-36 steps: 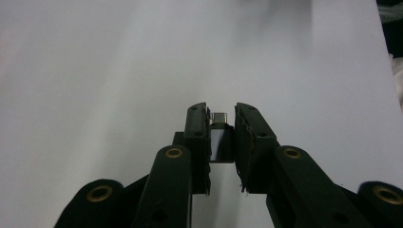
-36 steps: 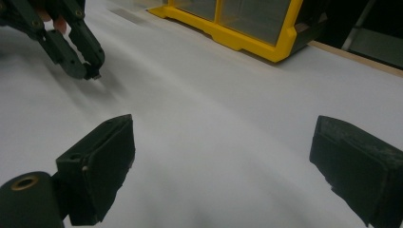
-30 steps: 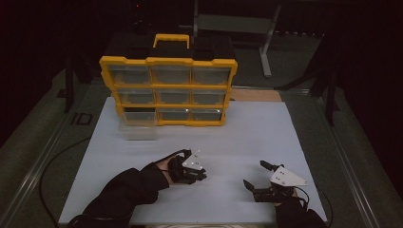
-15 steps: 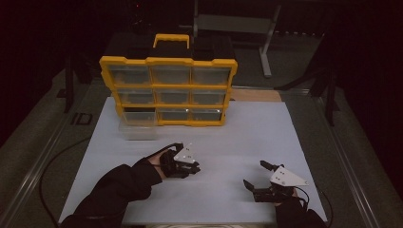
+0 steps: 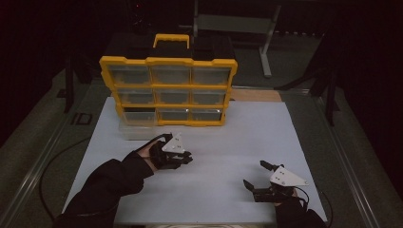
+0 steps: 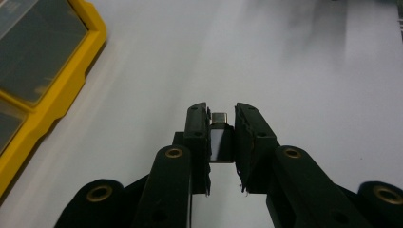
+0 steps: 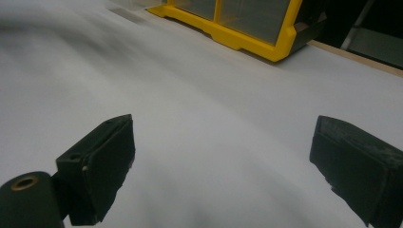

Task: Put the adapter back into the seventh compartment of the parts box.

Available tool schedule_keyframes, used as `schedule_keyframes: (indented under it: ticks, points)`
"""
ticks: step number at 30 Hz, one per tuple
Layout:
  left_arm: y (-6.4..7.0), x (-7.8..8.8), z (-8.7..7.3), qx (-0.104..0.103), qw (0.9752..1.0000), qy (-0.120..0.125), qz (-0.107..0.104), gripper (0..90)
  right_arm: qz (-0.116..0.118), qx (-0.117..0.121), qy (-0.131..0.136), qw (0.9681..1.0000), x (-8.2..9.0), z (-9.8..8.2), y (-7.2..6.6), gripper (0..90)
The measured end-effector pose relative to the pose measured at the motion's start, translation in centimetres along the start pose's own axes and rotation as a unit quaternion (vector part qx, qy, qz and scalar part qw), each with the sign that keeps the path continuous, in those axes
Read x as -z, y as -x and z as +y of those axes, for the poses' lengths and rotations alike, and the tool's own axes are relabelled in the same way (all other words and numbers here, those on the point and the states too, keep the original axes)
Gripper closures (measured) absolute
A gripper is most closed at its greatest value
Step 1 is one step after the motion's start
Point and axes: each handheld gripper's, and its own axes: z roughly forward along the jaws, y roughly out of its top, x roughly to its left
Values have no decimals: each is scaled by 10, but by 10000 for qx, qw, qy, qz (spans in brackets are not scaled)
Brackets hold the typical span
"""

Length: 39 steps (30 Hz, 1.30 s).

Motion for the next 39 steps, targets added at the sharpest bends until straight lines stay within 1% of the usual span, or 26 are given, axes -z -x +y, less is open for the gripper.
schedule_keyframes:
  ticks: [5, 7, 9, 13, 19, 23, 27, 31, 37, 39]
  points:
    - [-4, 6, 0, 37, 10000, 30, 56, 766, 3, 3, -4, 10000, 0, 0, 0, 82]
    - [-5, 7, 1, 15, 10000, 14, 90, 766, 2, 5, -1, 10000, 0, 0, 0, 82]
    - [-9, 12, 1, 70, 9998, 71, 158, 766, -2, -2, 3, 10000, 0, 0, 0, 82]
    - [-14, 17, 0, 134, 9997, 112, 169, 766, -5, 4, 3, 10000, 0, 0, 0, 82]
    - [-21, 25, 0, 166, 9992, 111, 336, 766, -37, 22, 8, 10000, 0, 0, 0, 82]
    - [-27, 30, 0, 221, 9986, 131, 461, 766, -42, 23, 27, 10000, 0, 0, 0, 82]
    - [-32, 35, -1, 252, 9983, 122, 511, 766, -37, 11, 20, 10000, 0, 0, 0, 82]
    - [-36, 41, -2, 278, 9975, 134, 640, 766, -35, 15, 24, 10000, 0, 0, 0, 82]
    - [-42, 49, -3, 364, 9966, 185, 712, 766, -33, 28, 22, 10000, 0, 0, 0, 82]
    - [-46, 54, -4, 386, 9959, 178, 796, 766, -37, 25, 14, 10000, 0, 0, 0, 82]
